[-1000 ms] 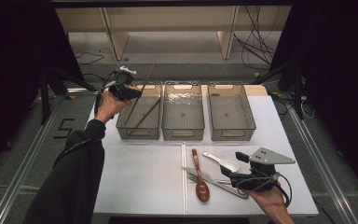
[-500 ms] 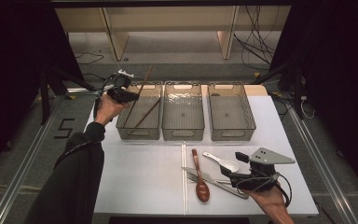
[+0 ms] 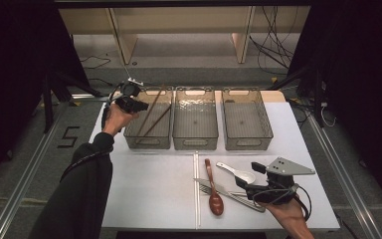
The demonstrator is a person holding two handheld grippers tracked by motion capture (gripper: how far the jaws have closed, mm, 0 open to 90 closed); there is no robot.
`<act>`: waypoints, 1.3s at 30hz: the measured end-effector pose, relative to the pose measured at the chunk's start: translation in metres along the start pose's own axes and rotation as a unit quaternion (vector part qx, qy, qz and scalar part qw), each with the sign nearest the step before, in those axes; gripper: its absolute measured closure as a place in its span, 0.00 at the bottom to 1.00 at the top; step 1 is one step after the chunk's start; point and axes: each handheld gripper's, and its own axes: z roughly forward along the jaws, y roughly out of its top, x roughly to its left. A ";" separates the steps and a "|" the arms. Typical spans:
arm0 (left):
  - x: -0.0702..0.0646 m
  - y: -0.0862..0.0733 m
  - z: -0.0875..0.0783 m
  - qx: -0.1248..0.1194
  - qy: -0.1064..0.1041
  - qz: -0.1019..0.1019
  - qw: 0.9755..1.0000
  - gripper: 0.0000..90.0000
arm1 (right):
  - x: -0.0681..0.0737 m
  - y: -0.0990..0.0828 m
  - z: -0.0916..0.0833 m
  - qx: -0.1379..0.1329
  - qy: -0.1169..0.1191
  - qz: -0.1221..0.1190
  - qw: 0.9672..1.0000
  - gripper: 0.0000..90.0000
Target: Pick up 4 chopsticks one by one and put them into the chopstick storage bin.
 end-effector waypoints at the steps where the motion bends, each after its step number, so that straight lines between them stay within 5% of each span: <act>1: 0.000 0.000 -0.001 0.002 0.000 -0.002 1.000 0.86 | 0.000 0.000 0.000 0.000 0.000 0.000 1.000 0.30; 8: -0.015 -0.006 -0.017 0.016 -0.009 -0.022 1.000 0.62 | 0.000 0.000 0.000 0.001 -0.001 0.000 1.000 0.30; 15: -0.041 -0.028 -0.042 0.012 -0.051 -0.046 0.998 0.47 | 0.001 0.000 0.000 0.002 -0.003 -0.001 1.000 0.30; 27: -0.091 -0.076 -0.044 0.069 -0.109 -0.032 0.991 0.32 | 0.002 0.000 0.001 0.002 -0.002 -0.002 1.000 0.30; 39: -0.145 -0.103 -0.037 0.105 -0.117 0.012 0.987 0.24 | 0.002 0.000 0.000 0.002 -0.003 -0.005 1.000 0.30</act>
